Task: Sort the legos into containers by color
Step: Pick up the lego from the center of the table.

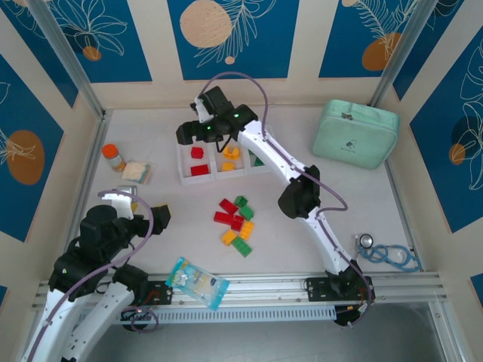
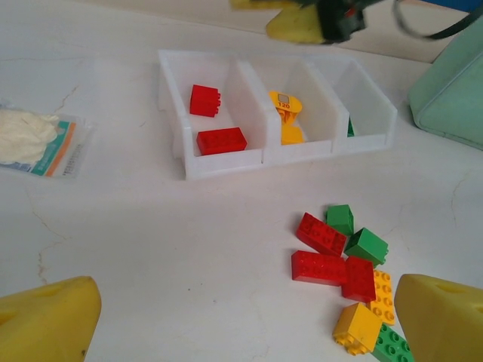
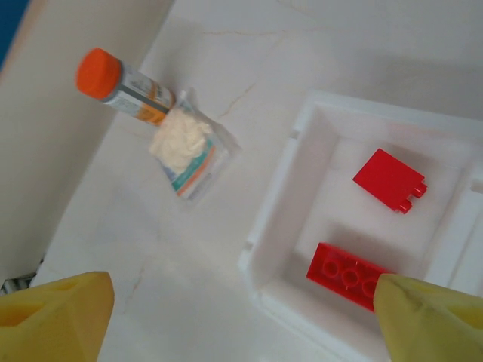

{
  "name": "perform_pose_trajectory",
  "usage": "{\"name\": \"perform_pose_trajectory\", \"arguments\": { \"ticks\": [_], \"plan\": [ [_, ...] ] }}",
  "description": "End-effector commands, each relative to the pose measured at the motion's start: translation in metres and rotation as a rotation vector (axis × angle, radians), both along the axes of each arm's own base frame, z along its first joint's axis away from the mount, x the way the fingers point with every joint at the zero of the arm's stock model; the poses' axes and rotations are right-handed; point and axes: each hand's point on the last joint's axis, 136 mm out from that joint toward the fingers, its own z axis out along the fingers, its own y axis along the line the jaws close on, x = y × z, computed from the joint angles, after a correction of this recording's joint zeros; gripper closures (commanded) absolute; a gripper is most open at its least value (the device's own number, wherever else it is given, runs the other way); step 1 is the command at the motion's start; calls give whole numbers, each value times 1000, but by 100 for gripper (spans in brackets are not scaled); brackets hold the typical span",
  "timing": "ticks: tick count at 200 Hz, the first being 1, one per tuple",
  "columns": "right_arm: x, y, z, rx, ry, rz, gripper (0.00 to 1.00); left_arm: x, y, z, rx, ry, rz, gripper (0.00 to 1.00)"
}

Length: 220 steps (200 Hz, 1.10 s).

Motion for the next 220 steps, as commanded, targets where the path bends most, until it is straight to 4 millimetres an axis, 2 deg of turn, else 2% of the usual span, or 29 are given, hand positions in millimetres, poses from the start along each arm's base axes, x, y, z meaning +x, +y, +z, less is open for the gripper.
{"name": "perform_pose_trajectory", "arguments": {
  "ticks": [1,5,22,37,68,88,111,149,182,220],
  "plan": [
    [-28,-28,56,-11,-60,22,3,2,-4,1,-1,-13,-27,0],
    [-32,-31,59,-15,-62,28,0,2,-5,0,-1,-11,-30,1],
    [-48,-44,69,-39,-97,68,1,3,-10,-2,-7,3,-55,1],
    [-64,-54,71,-65,-135,130,1,2,-22,-3,-20,21,-118,0],
    [-90,-84,47,-158,-173,205,1,-2,-52,-6,-78,71,-273,1],
    [-108,-105,11,-217,-132,242,1,-3,-60,-9,-92,96,-318,1],
    [-124,-127,-34,-271,-42,256,0,-2,-60,-11,-91,101,-316,1],
    [-146,-143,-108,-327,100,265,5,-1,-59,-12,-85,101,-306,1],
    [-143,-153,-149,-438,157,233,8,-1,-57,-12,-81,99,-299,1],
    [-135,-157,-179,-545,199,228,16,0,-57,-12,-78,99,-294,1]
  ]
}}
